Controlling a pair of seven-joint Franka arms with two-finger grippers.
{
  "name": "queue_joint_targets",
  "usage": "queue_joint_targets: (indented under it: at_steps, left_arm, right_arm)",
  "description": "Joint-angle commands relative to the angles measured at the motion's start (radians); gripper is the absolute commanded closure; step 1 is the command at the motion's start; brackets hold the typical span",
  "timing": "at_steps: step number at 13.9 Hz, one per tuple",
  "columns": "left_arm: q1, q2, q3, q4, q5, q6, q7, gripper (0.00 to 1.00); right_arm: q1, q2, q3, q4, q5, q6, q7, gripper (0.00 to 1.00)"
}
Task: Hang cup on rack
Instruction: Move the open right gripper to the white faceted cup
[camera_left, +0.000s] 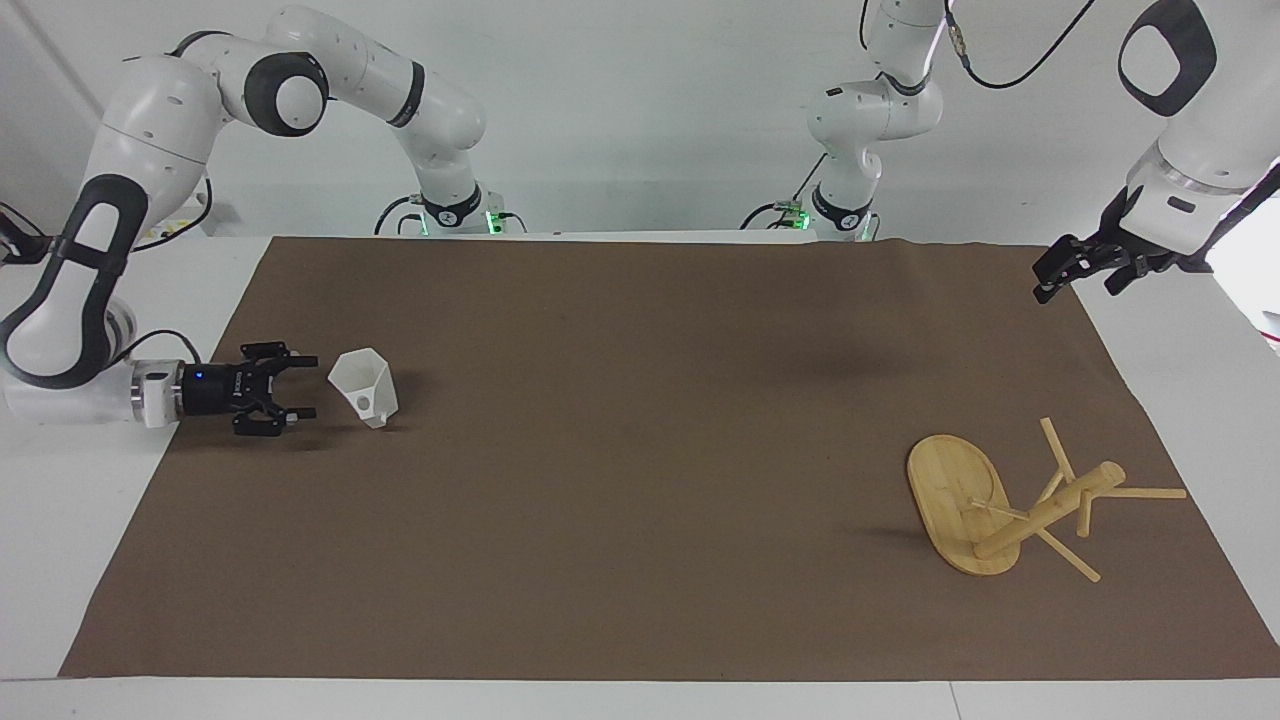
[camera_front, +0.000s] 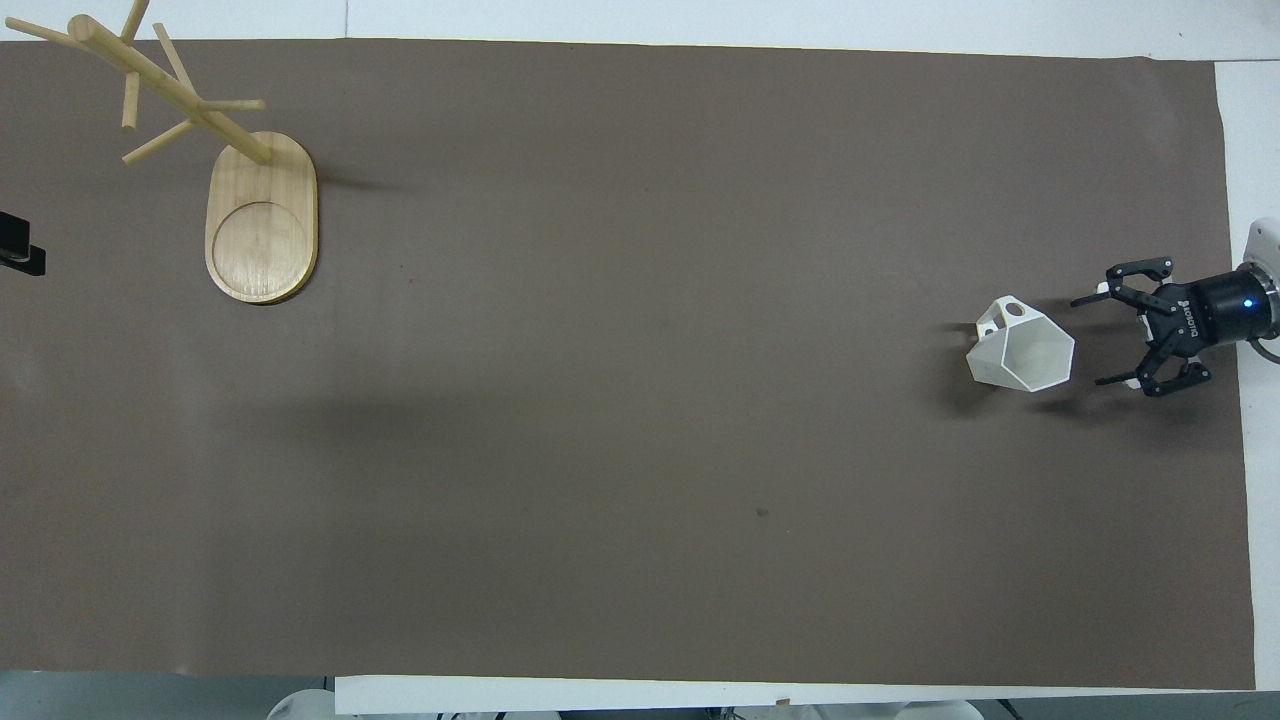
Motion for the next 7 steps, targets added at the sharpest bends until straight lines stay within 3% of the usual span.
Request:
queue_joint_targets:
  at_steps: [1, 7]
  left_arm:
    - [-0.006, -0.028, 0.006, -0.03, 0.003, -0.003, 0.003, 0.0]
    - [-0.006, -0.028, 0.006, -0.03, 0.003, -0.003, 0.003, 0.0]
  right_arm:
    - [-0.01, 0.025, 0.017, -0.024, 0.038, -0.007, -0.05, 0.0]
    - [0.001, 0.013, 0.019, -0.103, 0.07, 0.039, -0.11, 0.0]
